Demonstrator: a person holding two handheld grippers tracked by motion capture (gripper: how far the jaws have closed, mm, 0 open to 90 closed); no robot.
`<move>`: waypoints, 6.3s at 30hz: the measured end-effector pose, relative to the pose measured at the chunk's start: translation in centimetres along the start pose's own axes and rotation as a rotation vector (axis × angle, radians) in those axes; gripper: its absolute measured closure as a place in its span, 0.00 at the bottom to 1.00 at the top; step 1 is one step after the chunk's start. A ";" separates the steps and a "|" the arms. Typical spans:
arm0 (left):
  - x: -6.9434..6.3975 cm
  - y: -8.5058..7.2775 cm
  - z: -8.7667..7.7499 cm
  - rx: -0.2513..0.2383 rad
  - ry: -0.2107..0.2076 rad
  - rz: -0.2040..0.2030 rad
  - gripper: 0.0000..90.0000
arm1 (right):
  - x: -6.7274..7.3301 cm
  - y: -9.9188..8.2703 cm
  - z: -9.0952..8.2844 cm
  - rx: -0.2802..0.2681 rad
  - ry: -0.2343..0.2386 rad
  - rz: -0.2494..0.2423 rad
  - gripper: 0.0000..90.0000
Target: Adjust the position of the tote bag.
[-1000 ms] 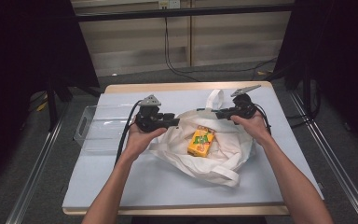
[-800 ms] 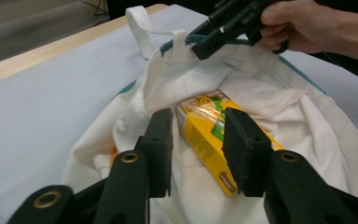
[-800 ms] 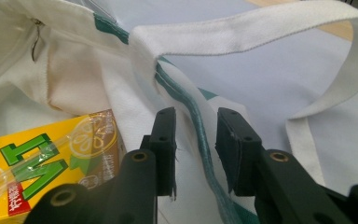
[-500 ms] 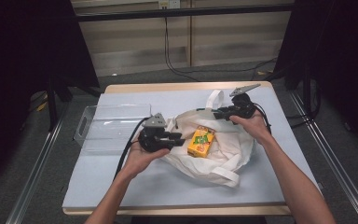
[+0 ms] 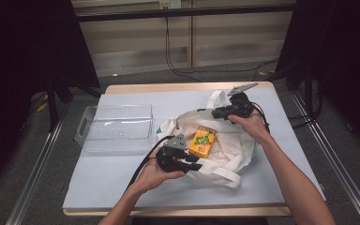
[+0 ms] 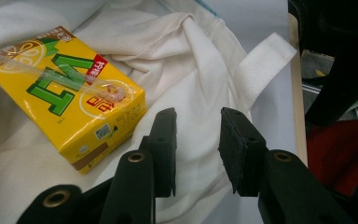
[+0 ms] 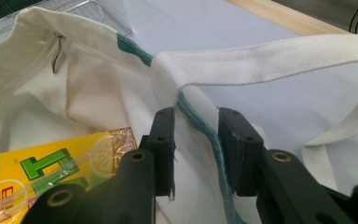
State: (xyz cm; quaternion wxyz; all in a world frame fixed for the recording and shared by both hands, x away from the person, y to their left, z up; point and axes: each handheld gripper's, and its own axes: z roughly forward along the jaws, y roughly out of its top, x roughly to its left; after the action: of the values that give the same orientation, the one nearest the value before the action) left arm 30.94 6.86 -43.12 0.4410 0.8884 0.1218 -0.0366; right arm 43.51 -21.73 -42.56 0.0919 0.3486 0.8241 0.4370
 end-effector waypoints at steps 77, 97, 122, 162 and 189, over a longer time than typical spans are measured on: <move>-3.8 -0.7 2.0 0.085 -0.194 0.079 0.96 | -3.7 1.4 4.5 0.145 -0.069 0.069 0.95; -2.5 -0.9 1.4 0.038 -0.119 0.032 0.76 | -1.7 1.6 2.8 0.100 -0.037 0.022 0.59; 0.3 -0.5 -4.8 -0.163 0.043 -0.065 0.76 | 0.4 -2.4 -3.6 -0.022 -0.060 0.025 0.47; 9.2 0.6 -3.8 -0.080 0.293 -0.224 0.49 | 5.3 -11.4 -9.6 -0.044 -0.128 0.078 0.32; 10.5 -0.2 -3.6 0.023 0.332 -0.276 0.95 | 6.2 -12.9 -9.2 0.023 -0.118 0.045 0.97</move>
State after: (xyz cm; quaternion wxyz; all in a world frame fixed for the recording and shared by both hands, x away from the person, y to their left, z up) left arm 40.90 11.74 -42.92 0.3957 0.8620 0.3129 0.0486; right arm 28.34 -28.56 -46.21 0.1265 0.3934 0.8140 0.4083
